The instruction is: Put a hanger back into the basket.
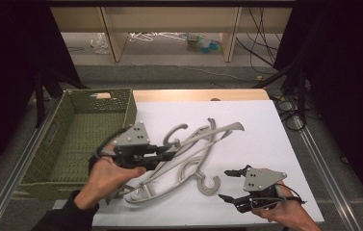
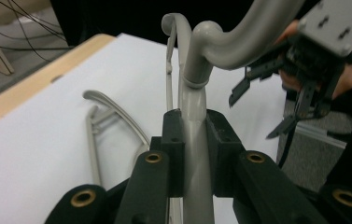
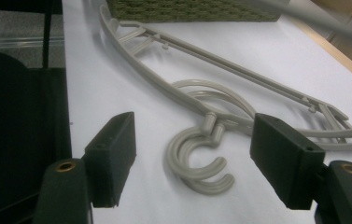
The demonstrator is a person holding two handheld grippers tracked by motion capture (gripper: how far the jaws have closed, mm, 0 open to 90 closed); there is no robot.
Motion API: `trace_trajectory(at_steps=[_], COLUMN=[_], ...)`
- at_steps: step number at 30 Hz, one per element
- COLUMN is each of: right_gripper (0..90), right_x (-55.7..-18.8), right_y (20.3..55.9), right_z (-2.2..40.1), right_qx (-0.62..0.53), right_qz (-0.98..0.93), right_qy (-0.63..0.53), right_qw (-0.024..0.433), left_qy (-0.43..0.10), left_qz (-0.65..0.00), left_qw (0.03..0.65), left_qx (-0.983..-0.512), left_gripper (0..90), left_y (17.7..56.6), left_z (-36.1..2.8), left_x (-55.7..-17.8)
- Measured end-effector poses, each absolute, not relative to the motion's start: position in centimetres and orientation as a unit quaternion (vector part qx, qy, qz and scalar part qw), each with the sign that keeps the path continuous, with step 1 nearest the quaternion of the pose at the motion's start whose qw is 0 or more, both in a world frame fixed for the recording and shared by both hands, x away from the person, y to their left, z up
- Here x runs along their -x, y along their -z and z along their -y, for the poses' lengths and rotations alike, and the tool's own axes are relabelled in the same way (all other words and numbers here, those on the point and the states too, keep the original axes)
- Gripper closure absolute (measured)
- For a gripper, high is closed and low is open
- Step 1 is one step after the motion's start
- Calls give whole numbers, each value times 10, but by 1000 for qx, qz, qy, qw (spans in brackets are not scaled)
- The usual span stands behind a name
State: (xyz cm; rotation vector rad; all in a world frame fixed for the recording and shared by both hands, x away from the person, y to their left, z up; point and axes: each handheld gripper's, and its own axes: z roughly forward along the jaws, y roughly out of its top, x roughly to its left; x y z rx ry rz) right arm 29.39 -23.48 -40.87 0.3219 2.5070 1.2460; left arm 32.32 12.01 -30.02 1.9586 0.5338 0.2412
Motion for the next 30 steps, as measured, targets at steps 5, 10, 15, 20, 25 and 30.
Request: trace_trajectory(at_steps=[5, 10, 15, 20, 25, 30], right_gripper=[287, 283, 279, 279, 279, 279], right_x=[-296, -296, -296, -296, -297, -297], right_y=[411, 412, 413, 414, 415, 416], right_z=[235, 235, 234, 234, 234, 233], right_qx=[-126, -127, -126, -129, -129, -130], right_qz=[-874, -874, -874, -875, -877, -877], right_qy=[-441, -441, -441, -439, -436, -436], right_qw=[163, 161, 160, 159, 155, 153], left_qy=[-118, -136, -144, -148, -166, -187], left_qz=[-235, -251, -276, -299, -312, -318], left_qw=[536, 536, 533, 537, 537, 531], left_qx=[-802, -794, -787, -775, -766, -763], left_gripper=[790, 790, 790, 790, 790, 790], left_y=[279, 271, 272, 274, 275, 279], left_z=[-144, -164, -186, -210, -233, -251], left_x=[-327, -334, -348, -360, -369, -374])
